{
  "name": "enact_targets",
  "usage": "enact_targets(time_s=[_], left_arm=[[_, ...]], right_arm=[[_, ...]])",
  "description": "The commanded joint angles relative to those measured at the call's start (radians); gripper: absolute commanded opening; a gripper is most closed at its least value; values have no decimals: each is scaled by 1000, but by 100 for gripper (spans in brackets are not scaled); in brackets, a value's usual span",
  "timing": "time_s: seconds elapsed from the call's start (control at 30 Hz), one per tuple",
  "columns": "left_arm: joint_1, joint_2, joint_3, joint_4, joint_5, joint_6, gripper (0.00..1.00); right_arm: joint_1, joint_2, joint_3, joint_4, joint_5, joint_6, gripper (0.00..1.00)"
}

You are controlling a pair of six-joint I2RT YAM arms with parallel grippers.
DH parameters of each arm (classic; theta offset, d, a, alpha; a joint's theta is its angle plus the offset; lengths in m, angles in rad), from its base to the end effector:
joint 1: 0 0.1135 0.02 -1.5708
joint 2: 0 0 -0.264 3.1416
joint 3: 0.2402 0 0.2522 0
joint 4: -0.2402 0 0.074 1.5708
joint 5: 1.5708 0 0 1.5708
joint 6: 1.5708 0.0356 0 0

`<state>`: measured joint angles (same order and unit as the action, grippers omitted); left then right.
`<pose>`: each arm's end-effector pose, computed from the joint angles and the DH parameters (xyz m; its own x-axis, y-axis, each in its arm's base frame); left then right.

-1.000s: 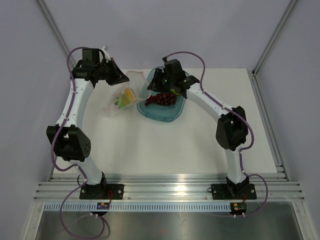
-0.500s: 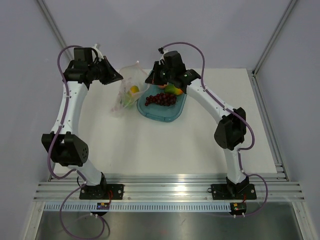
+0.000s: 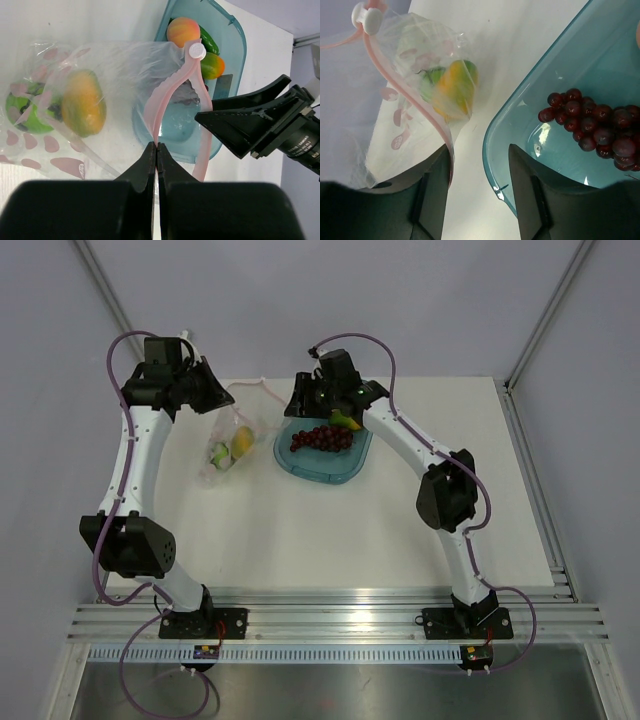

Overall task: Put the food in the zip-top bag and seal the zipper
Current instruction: Adjust the zipper food storage bag at the center of the board, then pick up the fake fruit from the bin.

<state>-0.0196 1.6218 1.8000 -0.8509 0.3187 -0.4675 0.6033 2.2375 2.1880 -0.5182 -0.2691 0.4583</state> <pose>0.3479 -0.0180 0.4125 -0.6749 -0.4148 -0.6102 -0.0454 0.8488 -0.5268 0.4247 0.3041 0.3105 -0.7207 0.0214 -0.6929 -0.4601 0.7328 0.5012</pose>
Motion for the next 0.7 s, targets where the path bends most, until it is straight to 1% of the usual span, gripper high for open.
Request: enact_targets(time_s=[0.0, 0.03, 0.07, 0.13, 0.2, 0.23, 0.27, 0.3, 0.33, 0.37, 0.43, 0.5, 0.53, 0.67], left_arm=[[3, -20, 9, 12, -50, 24, 0], [3, -20, 1, 12, -73, 23, 0], [3, -20, -2, 12, -87, 23, 0], [3, -14, -10, 6, -125, 20, 0], [3, -11, -17, 7, -130, 17, 0], [3, -11, -21, 12, -129, 17, 0], [3, -11, -25, 21, -127, 9, 0], [3, -11, -28, 24, -122, 6, 0], [3, -11, -28, 26, -118, 1, 0], [3, -11, -30, 30, -115, 0, 0], [3, -14, -34, 32, -101, -3, 0], [3, -16, -39, 42, -86, -5, 0], [3, -19, -42, 44, -76, -6, 0], [1, -17, -56, 64, -47, -8, 0]], right_arm=[[-36, -90, -14, 72, 31, -8, 56], [-52, -105, -49, 102, 9, 29, 56], [-89, -119, -127, 174, -8, 51, 55], [-123, -145, -204, 230, -50, 98, 55], [-157, -141, -211, 231, -33, 99, 56], [-163, -130, -192, 222, -15, 74, 57], [-163, -116, -169, 181, 10, 56, 65], [-163, -69, -90, 147, 57, 16, 67], [-165, -35, -39, 63, 83, -6, 69], [-163, 31, 11, 22, 112, -21, 72], [-163, 86, 131, -52, 186, -69, 77], [-163, 137, 171, -59, 247, -108, 83], [-163, 151, 202, -59, 258, -124, 84], [-163, 224, 257, -33, 263, -190, 90]])
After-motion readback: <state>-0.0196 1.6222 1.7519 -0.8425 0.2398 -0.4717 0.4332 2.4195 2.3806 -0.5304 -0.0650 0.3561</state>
